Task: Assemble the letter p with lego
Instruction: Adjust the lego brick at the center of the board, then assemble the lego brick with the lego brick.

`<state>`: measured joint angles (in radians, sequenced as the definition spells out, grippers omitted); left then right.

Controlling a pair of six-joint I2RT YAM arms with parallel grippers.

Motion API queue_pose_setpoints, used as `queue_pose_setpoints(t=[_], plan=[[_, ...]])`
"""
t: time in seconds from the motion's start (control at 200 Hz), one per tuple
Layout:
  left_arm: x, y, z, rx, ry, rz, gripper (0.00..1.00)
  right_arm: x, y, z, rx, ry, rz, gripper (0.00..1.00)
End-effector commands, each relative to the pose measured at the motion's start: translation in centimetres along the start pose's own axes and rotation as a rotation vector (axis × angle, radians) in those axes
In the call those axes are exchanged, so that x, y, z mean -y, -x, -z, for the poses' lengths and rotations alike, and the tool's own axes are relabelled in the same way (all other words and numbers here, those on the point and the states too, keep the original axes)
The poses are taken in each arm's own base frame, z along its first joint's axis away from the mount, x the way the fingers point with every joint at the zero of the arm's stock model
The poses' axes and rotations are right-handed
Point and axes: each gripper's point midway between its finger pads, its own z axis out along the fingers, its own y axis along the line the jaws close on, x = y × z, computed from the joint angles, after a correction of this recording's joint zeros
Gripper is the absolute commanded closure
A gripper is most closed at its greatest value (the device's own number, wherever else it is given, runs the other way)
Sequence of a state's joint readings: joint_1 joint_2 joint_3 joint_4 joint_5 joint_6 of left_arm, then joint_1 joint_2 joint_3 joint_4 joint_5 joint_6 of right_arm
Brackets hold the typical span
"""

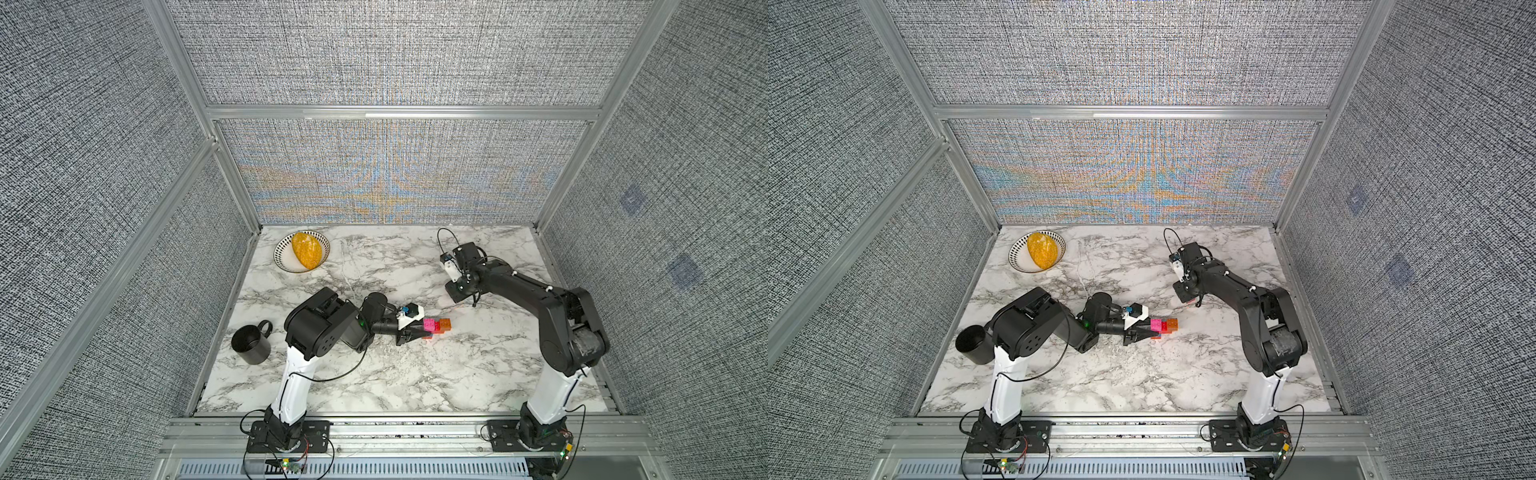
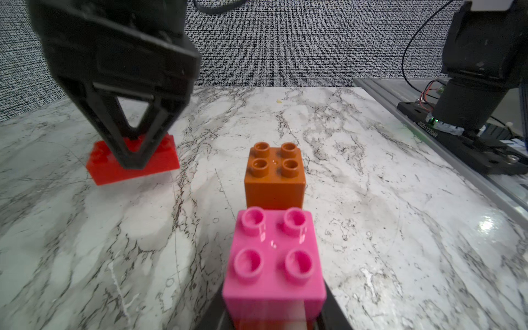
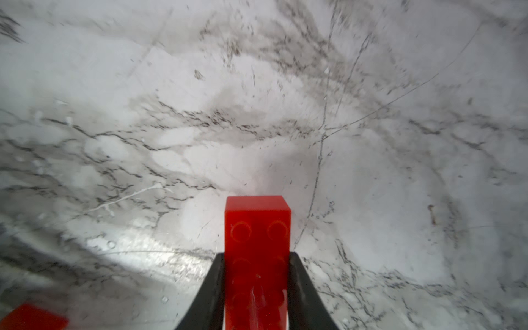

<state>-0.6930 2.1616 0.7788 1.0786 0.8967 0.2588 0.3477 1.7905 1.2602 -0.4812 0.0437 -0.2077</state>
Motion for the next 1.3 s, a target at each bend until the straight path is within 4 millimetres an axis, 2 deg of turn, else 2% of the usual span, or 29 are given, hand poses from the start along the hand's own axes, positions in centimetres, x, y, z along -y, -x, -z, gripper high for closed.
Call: queue_pose_setpoints(t=[0.0, 0.16, 0.25, 0.355, 0.455, 0.726, 0.851, 1.096, 1.291], plan=[[1.0, -6.5, 0.6, -0.217, 0.017, 0.194, 1.00, -0.8, 1.3, 3.2, 0.060, 0.039, 0.109, 0.91], [1.2, -6.5, 0.5, -0.206, -0.007, 0.196, 1.00, -2.7, 1.8, 7.9, 0.136, 0.080, 0.415, 0.91], [1.2, -6.7, 0.5, -0.199, -0.014, 0.201, 1.00, -4.4, 1.1, 9.6, 0.161, 0.130, 0.603, 0.92], [1.0, -6.7, 0.5, -0.183, -0.014, 0.204, 1.00, -5.7, 0.3, 10.8, 0.168, 0.188, 0.739, 0.94], [0.8, -6.6, 0.5, -0.170, -0.013, 0.200, 1.00, -6.6, -0.1, 10.9, 0.160, 0.211, 0.803, 0.95], [0.7, -6.8, 0.4, -0.159, -0.007, 0.196, 1.00, -10.9, -1.3, 10.2, 0.123, 0.299, 0.909, 0.96], [0.6, -6.7, 0.5, -0.154, -0.006, 0.196, 1.00, -12.0, -2.2, 10.2, 0.085, 0.309, 0.922, 0.96], [0.6, -6.7, 0.5, -0.147, -0.003, 0.198, 1.00, -13.0, -4.4, 10.1, 0.028, 0.321, 0.928, 0.96], [0.6, -6.7, 0.5, -0.144, -0.005, 0.202, 1.00, -13.1, -4.7, 10.6, 0.042, 0.313, 0.939, 0.96]])
